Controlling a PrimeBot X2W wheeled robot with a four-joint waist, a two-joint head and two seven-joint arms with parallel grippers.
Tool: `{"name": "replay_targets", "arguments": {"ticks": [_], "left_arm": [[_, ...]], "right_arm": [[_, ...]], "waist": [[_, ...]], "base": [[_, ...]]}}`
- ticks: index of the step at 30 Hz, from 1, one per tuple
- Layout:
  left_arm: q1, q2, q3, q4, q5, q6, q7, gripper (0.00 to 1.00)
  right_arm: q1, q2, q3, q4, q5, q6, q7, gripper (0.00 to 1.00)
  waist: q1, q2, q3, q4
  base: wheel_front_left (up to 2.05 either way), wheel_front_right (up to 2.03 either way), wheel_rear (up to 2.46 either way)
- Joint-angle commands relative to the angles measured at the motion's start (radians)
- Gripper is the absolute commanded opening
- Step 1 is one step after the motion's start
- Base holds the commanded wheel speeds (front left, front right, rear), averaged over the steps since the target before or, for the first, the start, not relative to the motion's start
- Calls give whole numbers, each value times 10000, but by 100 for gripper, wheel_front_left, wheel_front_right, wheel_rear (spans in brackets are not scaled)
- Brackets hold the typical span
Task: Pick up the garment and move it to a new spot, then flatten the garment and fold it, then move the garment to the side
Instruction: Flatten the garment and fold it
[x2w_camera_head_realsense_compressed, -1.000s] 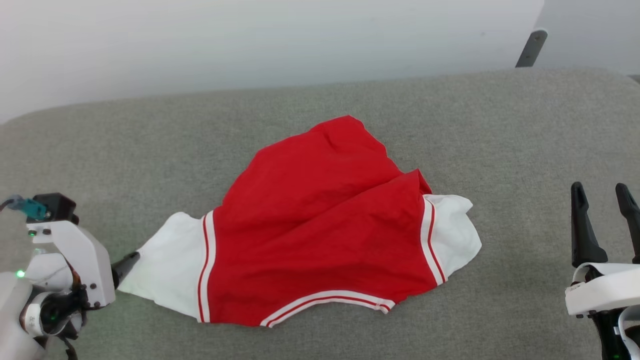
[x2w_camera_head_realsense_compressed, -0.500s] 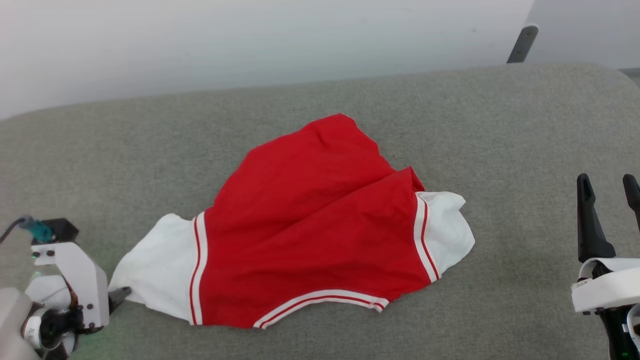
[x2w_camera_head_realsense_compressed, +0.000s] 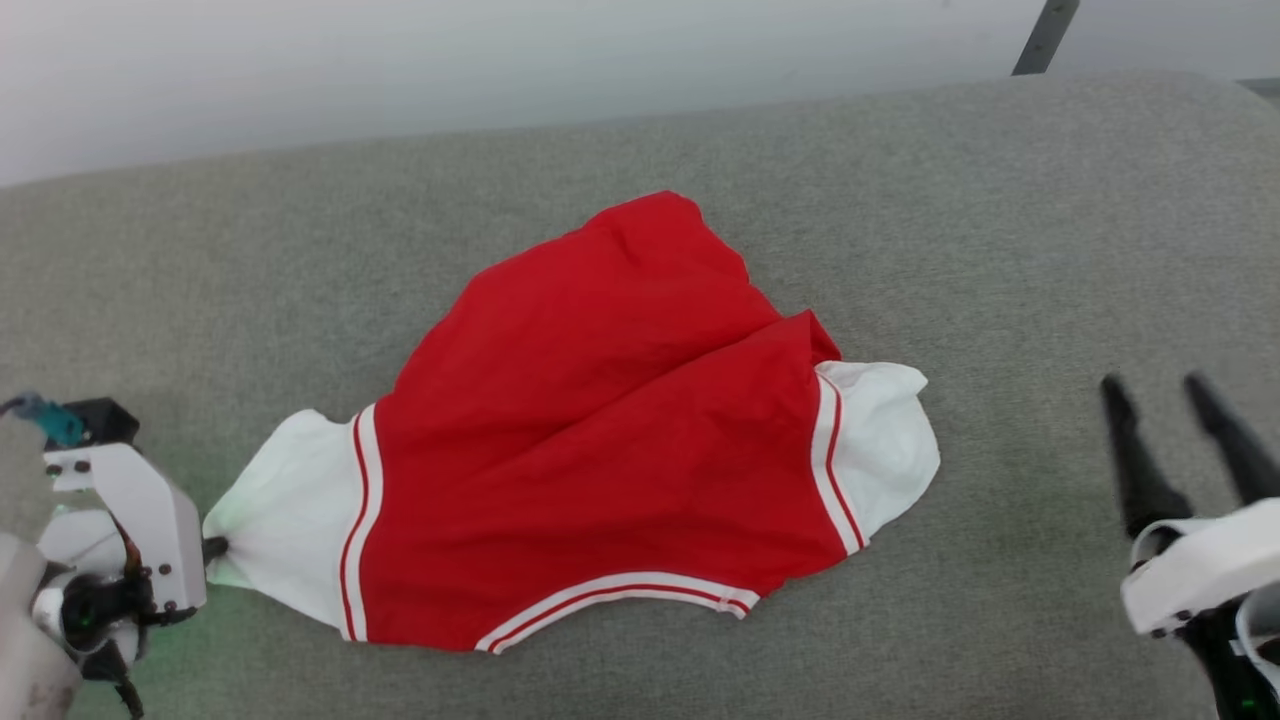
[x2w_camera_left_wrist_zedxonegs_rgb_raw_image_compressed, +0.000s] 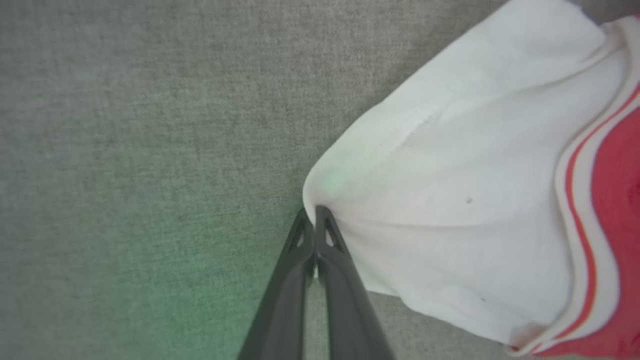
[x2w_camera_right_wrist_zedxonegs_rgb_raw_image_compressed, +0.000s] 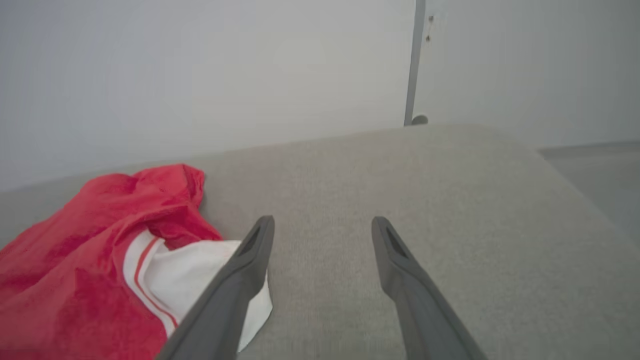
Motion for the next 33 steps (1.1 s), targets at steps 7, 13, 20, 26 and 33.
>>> {"name": "replay_targets", "arguments": {"ticks": [7,13,20,26,33], "left_arm": [[-447,-712,-442,-124,277,-227,2,0],[-1035,-1120,-606,-264,428,-291,-42,0],[-1434,-1529,-804,-197,560,-355,-240,0],[-1572,-1654,-937,44,498,-417,-342,0],[-2188,-1368,-934,-82,420,-467,-87,0]], "right_arm": [[-757,-651,686,876,1126,-7,3046,100],[-1816,-1085,1389,2307,1610,-5,4202,100],[-2546,-1051,1923,4167,1524,-5,5376,100],[-2889,-926,2469,5209,1952,16,6106,0],[-3665,-1303,1861,4966,2572,11,6655,0]], "waist": [[0,0,517,552],[0,0,975,1085],[0,0,1297,1534],[0,0,1336,1649],[0,0,899,1592]], "base": [[0,0,0],[0,0,0],[0,0,0],[0,0,0],[0,0,0]]}}
